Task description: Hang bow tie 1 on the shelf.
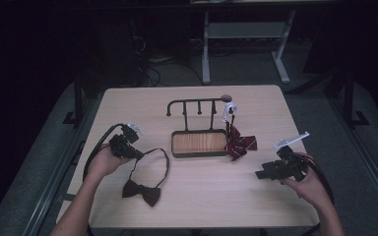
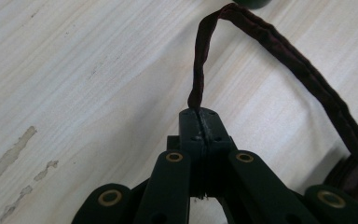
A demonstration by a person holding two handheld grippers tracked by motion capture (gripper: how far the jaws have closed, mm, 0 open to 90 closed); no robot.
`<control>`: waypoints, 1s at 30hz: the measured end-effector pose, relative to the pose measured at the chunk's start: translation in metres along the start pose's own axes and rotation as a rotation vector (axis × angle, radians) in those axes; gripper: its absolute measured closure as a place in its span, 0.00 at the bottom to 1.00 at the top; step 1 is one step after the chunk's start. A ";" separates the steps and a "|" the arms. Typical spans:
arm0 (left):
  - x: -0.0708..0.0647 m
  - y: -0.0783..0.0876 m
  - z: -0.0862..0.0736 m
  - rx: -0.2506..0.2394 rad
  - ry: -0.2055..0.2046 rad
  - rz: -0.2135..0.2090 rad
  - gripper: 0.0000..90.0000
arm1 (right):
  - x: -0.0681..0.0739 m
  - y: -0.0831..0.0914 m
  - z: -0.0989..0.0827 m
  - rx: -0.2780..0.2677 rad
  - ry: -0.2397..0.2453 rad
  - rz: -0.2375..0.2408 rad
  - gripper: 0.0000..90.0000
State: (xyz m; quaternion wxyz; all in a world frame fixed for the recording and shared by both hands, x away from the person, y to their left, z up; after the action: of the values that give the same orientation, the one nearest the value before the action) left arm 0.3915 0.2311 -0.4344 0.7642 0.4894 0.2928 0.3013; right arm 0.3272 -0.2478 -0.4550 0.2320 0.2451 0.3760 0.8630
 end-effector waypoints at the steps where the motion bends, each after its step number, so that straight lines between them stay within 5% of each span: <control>1: -0.001 0.004 0.000 -0.004 -0.004 0.003 1.00 | 0.000 0.000 0.000 -0.001 -0.001 0.000 0.49; 30: -0.019 0.034 -0.002 -0.016 -0.062 0.008 1.00 | -0.002 0.002 -0.002 -0.009 -0.009 -0.001 0.48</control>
State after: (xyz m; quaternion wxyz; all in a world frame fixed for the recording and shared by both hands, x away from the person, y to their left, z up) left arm 0.3715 0.2292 -0.4012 0.7755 0.4937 0.2643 0.2914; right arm 0.3270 -0.2507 -0.4552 0.2354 0.2477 0.3714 0.8633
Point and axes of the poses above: each handheld gripper's, and its own axes: y roughly backward along the jaws, z roughly out of its top, x roughly to its left, the point moved 3 cm from there along -y, roughly forward along the jaws, and after that the axes turned 10 degrees about y, right-handed, at the moved point
